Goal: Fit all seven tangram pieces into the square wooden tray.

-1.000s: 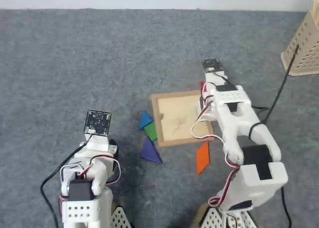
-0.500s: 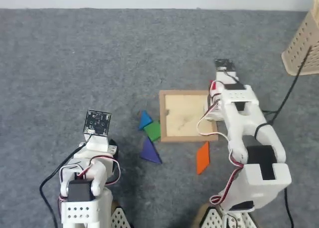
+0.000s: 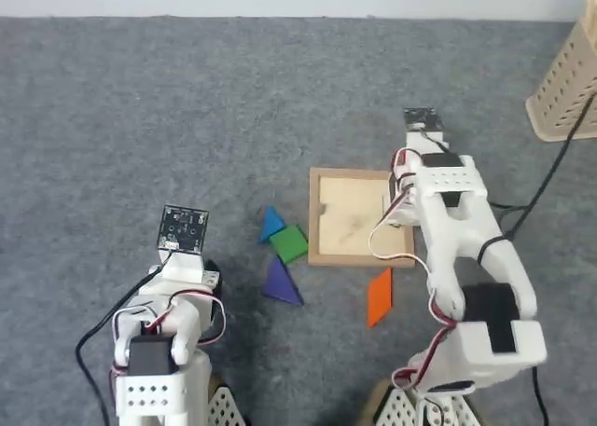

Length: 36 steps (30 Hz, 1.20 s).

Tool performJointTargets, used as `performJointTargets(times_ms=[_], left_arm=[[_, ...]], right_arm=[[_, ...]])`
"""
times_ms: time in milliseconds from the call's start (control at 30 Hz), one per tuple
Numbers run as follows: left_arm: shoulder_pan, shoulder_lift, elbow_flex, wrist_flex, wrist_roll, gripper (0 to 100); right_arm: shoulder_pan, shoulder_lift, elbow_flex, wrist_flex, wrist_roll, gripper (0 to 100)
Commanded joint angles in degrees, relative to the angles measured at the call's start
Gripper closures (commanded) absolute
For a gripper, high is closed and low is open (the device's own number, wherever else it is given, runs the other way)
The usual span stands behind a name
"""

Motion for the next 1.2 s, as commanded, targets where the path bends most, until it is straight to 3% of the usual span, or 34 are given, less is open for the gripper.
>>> performJointTargets(times_ms=[0,233,467,700,1167], left_arm=[[-0.09,-0.97,-0.48,0.18,-0.44,91],[-0.09,-0.97,-0.48,0.18,-0.44,91],[-0.09,-0.97,-0.48,0.18,-0.44,91],[-0.09,-0.97,-0.48,0.18,-0.44,91],[-0.09,-0.97,-0.48,0.18,-0.44,91]], right_arm=[[-0.75,-9.45,-3.16,2.86,2.90,86.7],[3.03,-17.10,-7.03,3.65,14.42,86.3],[4.70,-6.11,-16.26,3.74,28.66,76.4],[4.62,8.13,-21.45,3.47,42.20,76.0],[6.02,20.79,-22.95,-0.92,45.36,74.4]])
